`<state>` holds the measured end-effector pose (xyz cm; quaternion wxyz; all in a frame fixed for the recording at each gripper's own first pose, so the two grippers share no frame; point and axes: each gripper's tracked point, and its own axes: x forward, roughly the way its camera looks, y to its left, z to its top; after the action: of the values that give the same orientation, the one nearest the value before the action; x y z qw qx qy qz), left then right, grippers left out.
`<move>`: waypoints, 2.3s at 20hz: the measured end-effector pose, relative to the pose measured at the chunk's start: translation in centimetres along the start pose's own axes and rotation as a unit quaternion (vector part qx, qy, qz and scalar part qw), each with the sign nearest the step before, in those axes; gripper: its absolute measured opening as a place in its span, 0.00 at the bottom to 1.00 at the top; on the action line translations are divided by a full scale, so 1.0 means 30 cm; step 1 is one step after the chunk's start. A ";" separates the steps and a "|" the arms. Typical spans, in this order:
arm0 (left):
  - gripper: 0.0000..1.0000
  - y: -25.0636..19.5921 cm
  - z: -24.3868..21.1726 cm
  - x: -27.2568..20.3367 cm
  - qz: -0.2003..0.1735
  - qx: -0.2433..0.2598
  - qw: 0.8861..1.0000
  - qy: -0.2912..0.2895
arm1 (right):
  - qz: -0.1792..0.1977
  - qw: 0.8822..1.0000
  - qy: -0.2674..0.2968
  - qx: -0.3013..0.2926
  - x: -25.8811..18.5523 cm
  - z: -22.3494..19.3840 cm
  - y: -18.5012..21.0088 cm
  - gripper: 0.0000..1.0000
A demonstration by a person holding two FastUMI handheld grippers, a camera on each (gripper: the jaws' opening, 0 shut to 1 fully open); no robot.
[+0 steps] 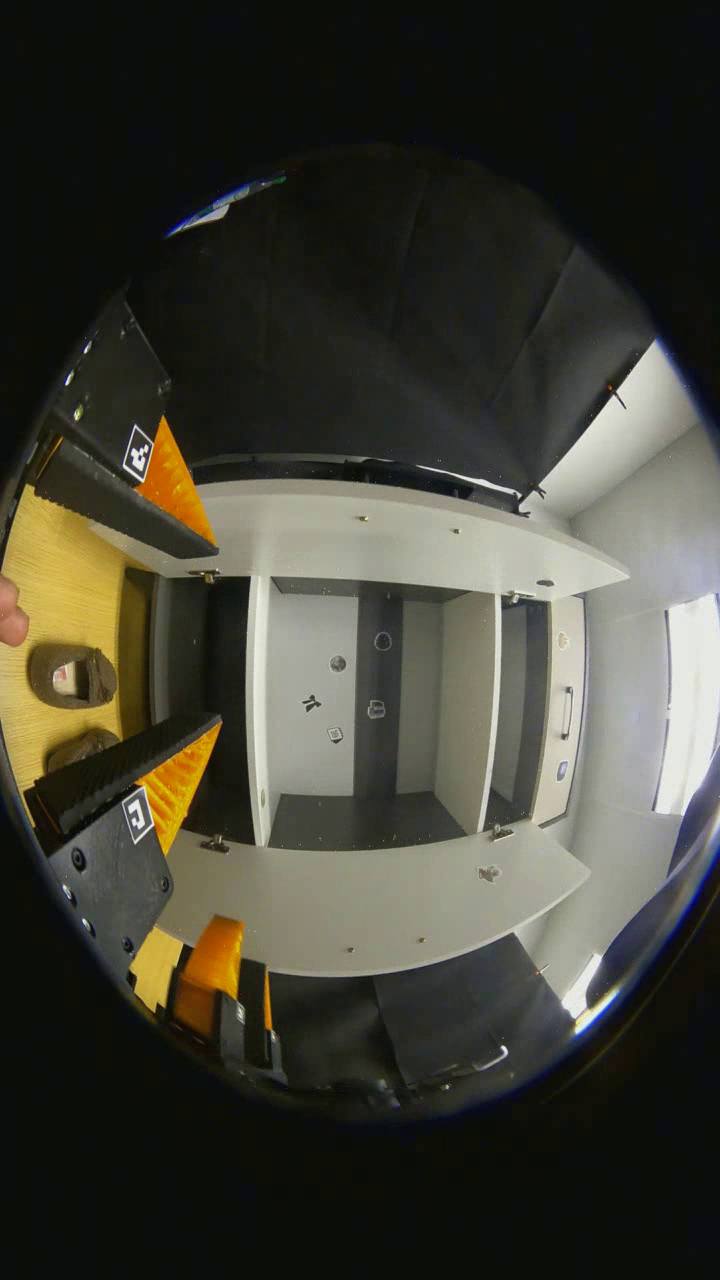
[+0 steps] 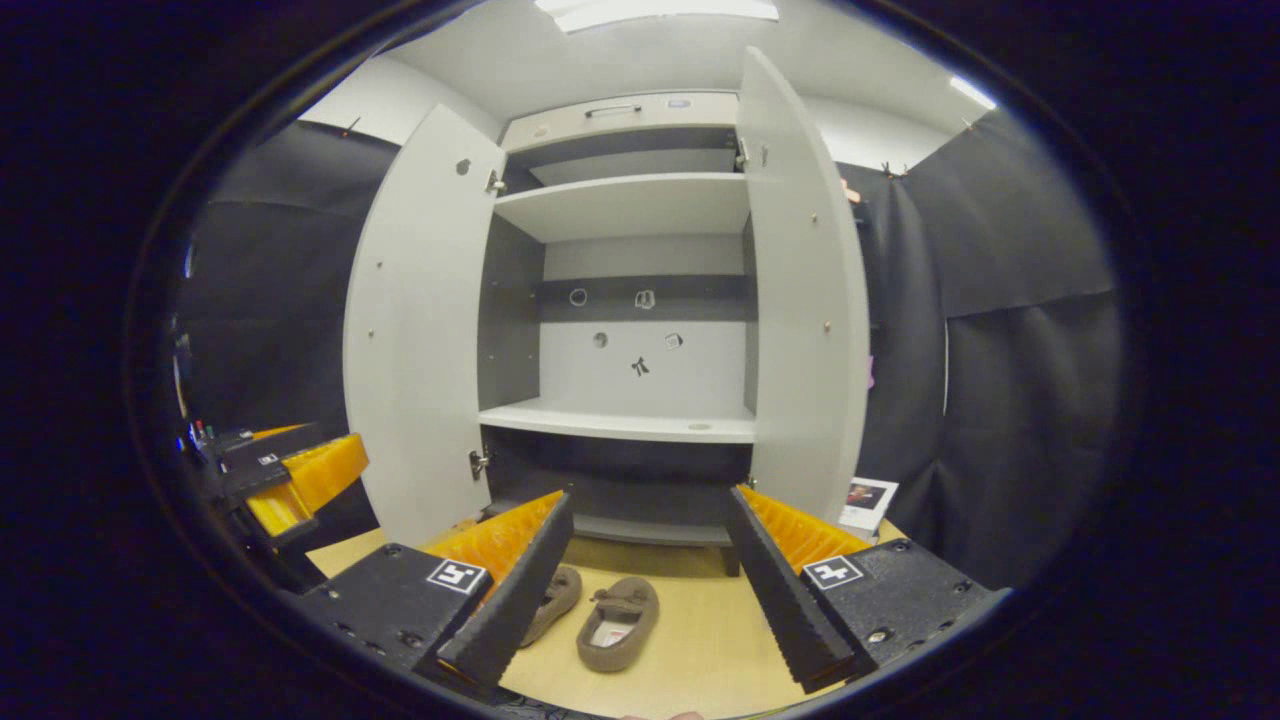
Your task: Grab one shoe with the right hand and put it into the shoe cabinet, grab the other shoe with the left hand and put it into the shoe cabinet; then close the right door with the right hand and the left door with the left hand.
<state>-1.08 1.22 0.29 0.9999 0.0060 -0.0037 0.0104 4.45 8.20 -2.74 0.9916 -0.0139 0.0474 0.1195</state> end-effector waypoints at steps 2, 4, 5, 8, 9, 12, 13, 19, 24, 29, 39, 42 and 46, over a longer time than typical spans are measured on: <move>0.94 0.026 -0.002 -0.007 0.008 0.002 1.000 0.000 | 0.020 0.999 0.033 -0.007 0.086 -0.089 0.054 0.98; 0.95 0.043 -0.008 -0.011 0.011 0.002 1.000 0.003 | 0.037 0.996 0.075 -0.018 0.175 -0.203 0.105 0.98; 0.95 0.055 -0.015 -0.017 0.015 0.004 1.000 0.005 | 0.045 0.993 0.103 -0.029 0.212 -0.275 0.128 1.00; 0.99 0.081 -0.029 -0.032 0.025 0.008 1.000 0.011 | 0.062 0.979 0.185 -0.051 0.298 -0.491 0.174 0.99; 0.95 0.090 -0.036 -0.037 0.027 0.007 1.000 0.013 | 0.065 0.974 0.210 -0.050 0.317 -0.557 0.186 1.00; 0.94 0.106 -0.044 -0.055 0.035 0.005 0.999 0.017 | 0.055 0.961 0.257 -0.081 0.377 -0.723 0.183 0.94; 0.94 0.108 -0.049 -0.058 0.036 0.003 0.999 0.018 | 0.056 0.956 0.273 -0.089 0.402 -0.780 0.183 0.92; 0.95 0.110 -0.077 -0.065 0.035 0.002 0.999 0.030 | 0.045 0.932 0.343 -0.111 0.495 -0.986 0.175 0.71; 0.95 0.075 -0.094 -0.065 0.025 -0.011 0.999 0.038 | 0.018 0.935 0.320 -0.149 0.530 -1.010 0.131 0.26; 0.95 0.033 -0.098 -0.049 0.007 -0.009 0.999 0.037 | 0.018 0.953 0.275 -0.129 0.513 -0.933 0.110 0.06; 0.95 -0.018 -0.121 -0.018 -0.014 -0.012 0.999 0.035 | 0.031 0.987 0.117 -0.109 0.503 -0.224 0.083 0.06; 0.99 -0.030 -0.118 -0.021 -0.019 -0.015 0.999 0.030 | 0.025 0.992 0.087 -0.089 0.590 0.012 0.076 0.06; 0.95 -0.022 -0.126 -0.023 -0.018 -0.012 0.999 0.034 | 0.011 0.991 0.088 -0.101 0.822 0.198 0.032 0.05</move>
<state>-1.74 0.59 -3.49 0.9995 -0.0065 0.0307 -0.0070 28.61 15.18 0.75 0.9756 -0.1243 0.1223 0.1331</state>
